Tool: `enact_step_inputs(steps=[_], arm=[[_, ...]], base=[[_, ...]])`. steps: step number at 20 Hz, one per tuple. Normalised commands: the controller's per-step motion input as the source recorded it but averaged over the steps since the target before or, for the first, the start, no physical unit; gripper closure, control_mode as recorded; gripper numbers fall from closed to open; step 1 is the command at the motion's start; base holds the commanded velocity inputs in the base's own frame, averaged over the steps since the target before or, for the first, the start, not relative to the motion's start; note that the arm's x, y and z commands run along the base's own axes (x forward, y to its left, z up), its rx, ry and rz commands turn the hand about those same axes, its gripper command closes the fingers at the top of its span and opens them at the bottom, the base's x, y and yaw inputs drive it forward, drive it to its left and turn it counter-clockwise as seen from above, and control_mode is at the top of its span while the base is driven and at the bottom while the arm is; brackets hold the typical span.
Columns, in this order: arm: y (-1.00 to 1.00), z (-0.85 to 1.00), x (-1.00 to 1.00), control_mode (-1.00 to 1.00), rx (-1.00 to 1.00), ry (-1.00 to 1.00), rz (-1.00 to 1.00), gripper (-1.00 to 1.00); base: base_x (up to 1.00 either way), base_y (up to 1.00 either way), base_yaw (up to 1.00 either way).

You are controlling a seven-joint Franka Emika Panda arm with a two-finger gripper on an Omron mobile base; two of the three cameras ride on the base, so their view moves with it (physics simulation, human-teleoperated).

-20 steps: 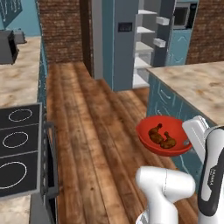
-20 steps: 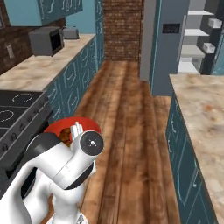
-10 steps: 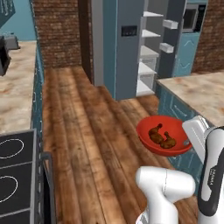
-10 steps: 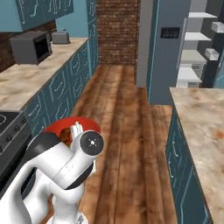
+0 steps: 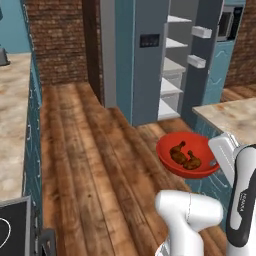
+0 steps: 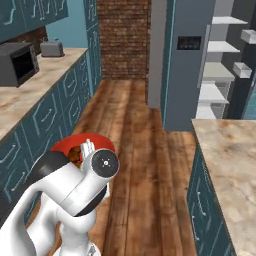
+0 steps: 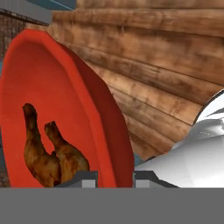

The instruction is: Place the bowl with the lemon wedge and cucumber on the top shelf of the fridge. Place the bowl with the chicken drumsticks on the second highest shelf of the fridge.

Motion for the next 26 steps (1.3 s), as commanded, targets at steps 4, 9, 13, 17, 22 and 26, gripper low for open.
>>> enact_step_inputs(steps=[4,9,13,17,22,26], arm=[[0.00,0.00,0.00,1.00,0.00,0.00,0.00,1.00],[0.00,0.00,0.00,1.00,0.00,0.00,0.00,1.00],[0.00,0.00,0.00,1.00,0.00,0.00,0.00,1.00],[0.00,0.00,0.00,1.00,0.00,0.00,0.00,1.00],[0.00,0.00,0.00,1.00,0.00,0.00,0.00,1.00],[0.00,0.00,0.00,1.00,0.00,0.00,0.00,1.00]], base=[[1.00,-0.21,-0.05],[1.00,-0.23,-0.08],[1.00,-0.24,-0.08],[1.00,-0.25,-0.10],[1.00,-0.24,-0.20],[1.00,-0.25,-0.24]])
